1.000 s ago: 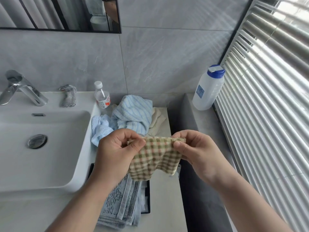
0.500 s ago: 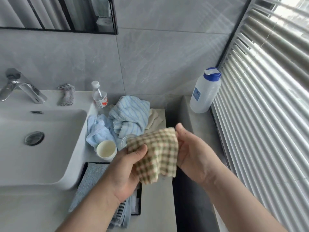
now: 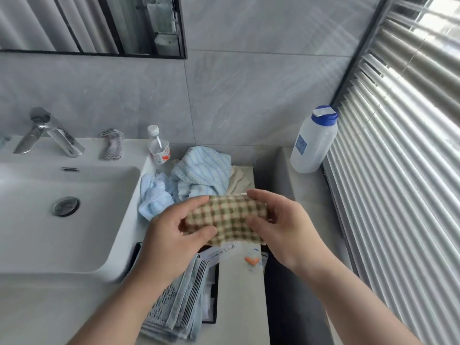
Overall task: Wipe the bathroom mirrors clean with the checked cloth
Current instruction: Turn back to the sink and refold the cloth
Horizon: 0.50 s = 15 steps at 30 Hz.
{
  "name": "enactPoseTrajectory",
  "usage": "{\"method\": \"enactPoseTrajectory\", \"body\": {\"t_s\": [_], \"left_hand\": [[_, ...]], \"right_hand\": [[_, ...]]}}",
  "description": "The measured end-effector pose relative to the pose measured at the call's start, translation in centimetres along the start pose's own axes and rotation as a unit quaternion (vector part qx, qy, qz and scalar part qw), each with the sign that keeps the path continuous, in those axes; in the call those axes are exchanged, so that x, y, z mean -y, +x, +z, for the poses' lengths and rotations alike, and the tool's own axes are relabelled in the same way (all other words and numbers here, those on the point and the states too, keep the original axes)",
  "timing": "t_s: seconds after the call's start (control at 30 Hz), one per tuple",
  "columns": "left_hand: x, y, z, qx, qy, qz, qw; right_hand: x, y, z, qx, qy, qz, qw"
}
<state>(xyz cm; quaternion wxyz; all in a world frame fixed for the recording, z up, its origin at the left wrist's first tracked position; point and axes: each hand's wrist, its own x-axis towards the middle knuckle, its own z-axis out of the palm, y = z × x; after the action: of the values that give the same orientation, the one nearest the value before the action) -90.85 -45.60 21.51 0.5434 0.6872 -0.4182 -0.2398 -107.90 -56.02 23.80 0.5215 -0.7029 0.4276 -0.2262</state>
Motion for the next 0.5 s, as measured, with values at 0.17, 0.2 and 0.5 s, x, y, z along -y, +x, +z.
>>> {"method": "enactPoseTrajectory", "body": {"t_s": [0.17,0.2,0.5], "left_hand": [[1.5,1.4,-1.1,-0.027,0.260,0.200,0.944],[1.7,1.6,-1.1,-0.033,0.271,0.206,0.940],[-1.0,0.9,-0.9,0.215,-0.107,-0.120,0.963]], "right_hand": [[0.8,0.0,0.0,-0.037,-0.228,-0.093,0.968],[0.8,0.0,0.0,-0.039,-0.244,-0.117,0.962],[1.0,0.5,0.3,-0.012,0.070,-0.040,0.997]]}}
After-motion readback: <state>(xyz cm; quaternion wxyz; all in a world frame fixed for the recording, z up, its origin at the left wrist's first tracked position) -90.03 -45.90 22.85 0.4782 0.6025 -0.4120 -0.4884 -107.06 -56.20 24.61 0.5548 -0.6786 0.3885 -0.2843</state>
